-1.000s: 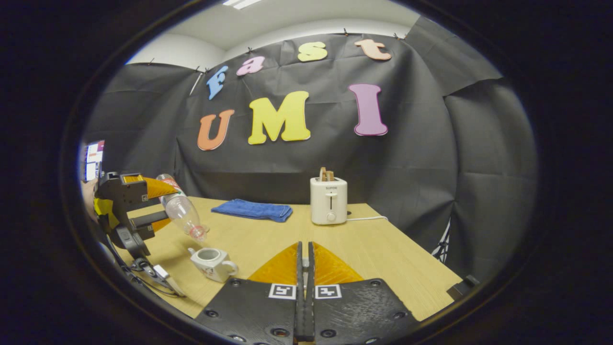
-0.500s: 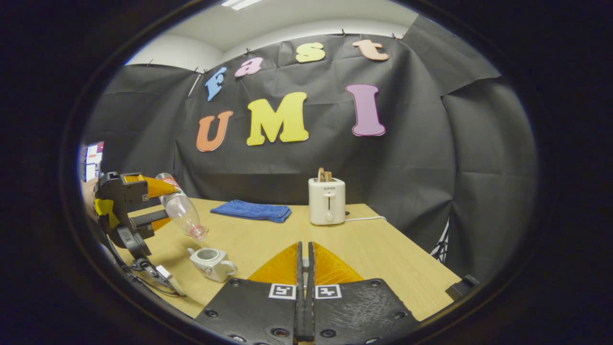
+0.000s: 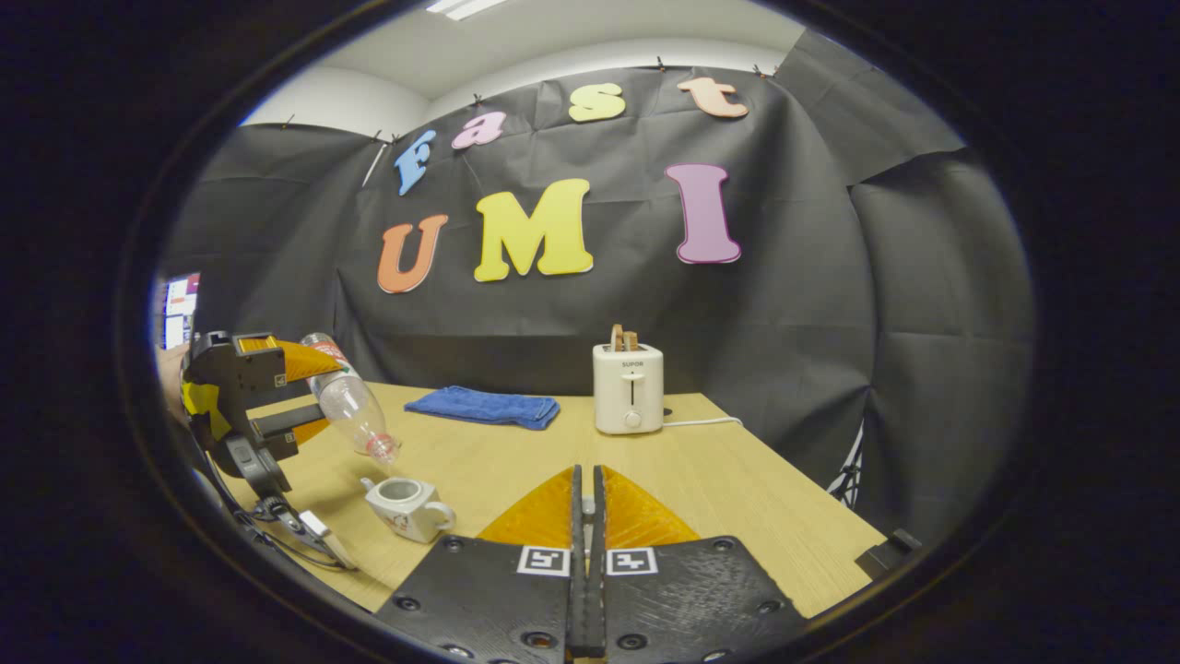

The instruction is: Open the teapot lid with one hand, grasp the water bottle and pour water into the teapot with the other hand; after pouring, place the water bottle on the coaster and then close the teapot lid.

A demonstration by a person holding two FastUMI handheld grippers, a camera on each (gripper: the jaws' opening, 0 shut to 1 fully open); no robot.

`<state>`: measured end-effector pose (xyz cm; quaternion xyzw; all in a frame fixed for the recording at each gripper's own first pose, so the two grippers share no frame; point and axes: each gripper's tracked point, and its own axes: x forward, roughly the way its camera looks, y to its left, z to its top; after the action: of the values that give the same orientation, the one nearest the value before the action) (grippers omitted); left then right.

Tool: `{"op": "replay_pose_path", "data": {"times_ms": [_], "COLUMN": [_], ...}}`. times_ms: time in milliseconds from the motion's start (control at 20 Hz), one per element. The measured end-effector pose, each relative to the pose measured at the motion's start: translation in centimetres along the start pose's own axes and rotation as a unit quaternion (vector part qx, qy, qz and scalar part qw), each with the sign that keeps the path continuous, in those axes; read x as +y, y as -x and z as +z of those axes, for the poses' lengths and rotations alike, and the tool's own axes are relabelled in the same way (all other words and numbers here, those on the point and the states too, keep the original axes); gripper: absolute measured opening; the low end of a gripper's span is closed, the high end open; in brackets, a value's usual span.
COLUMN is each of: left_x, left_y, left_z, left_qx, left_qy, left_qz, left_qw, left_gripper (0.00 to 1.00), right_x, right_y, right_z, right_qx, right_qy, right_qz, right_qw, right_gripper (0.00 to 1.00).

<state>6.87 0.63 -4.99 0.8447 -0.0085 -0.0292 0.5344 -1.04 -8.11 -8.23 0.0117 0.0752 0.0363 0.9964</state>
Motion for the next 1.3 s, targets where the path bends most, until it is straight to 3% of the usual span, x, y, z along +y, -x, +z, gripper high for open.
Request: {"op": "replay_pose_path", "data": {"times_ms": [250, 350, 450, 550, 800, 900, 1050, 1100, 1200, 1300], "left_x": [0.2, -0.9, -3.1, -4.8, -5.7, -6.1, -5.4, -5.2, -5.1, -4.9], "left_y": [-0.3, -0.6, -0.2, 0.1, 1.5, 1.3, 1.4, 1.7, 1.7, 1.7], "left_z": [-0.4, -0.6, -1.1, -1.1, -1.4, -1.2, -0.6, -0.6, -0.6, -0.3], "left_qx": [0.006, 0.008, 0.018, 0.027, 0.055, 0.068, 0.075, 0.075, 0.084, 0.086], "left_qy": [0.037, 0.085, 0.170, 0.274, 0.490, 0.582, 0.715, 0.742, 0.780, 0.819], "left_qz": [-0.007, -0.034, -0.077, -0.112, -0.145, -0.153, -0.163, -0.158, -0.140, -0.139], "left_qw": [0.999, 0.996, 0.982, 0.955, 0.858, 0.796, 0.676, 0.647, 0.604, 0.550], "left_gripper": [0.73, 0.73, 0.76, 0.73, 0.76, 0.74, 0.74, 0.74, 0.74, 0.74], "right_x": [0.0, 0.0, -0.2, -0.3, -0.2, -0.1, 0.2, 0.2, 0.3, 0.6], "right_y": [0.1, 0.1, 0.1, 0.1, 0.0, 0.0, 0.1, 0.1, 0.2, 0.1], "right_z": [0.2, 0.5, 0.5, 0.5, 1.2, 1.5, 1.4, 1.4, 1.4, 1.4], "right_qx": [-0.002, -0.005, -0.006, -0.005, -0.007, -0.010, -0.006, -0.006, -0.006, -0.006], "right_qy": [0.000, -0.002, -0.003, -0.005, -0.008, -0.011, -0.017, -0.015, -0.015, -0.017], "right_qz": [-0.001, -0.001, -0.003, -0.004, -0.004, -0.004, -0.002, -0.003, -0.004, -0.003], "right_qw": [1.000, 1.000, 1.000, 1.000, 1.000, 1.000, 1.000, 1.000, 1.000, 1.000], "right_gripper": [0.00, 0.00, 0.00, 0.00, 0.00, 0.00, 0.00, 0.00, 0.00, 0.00]}}
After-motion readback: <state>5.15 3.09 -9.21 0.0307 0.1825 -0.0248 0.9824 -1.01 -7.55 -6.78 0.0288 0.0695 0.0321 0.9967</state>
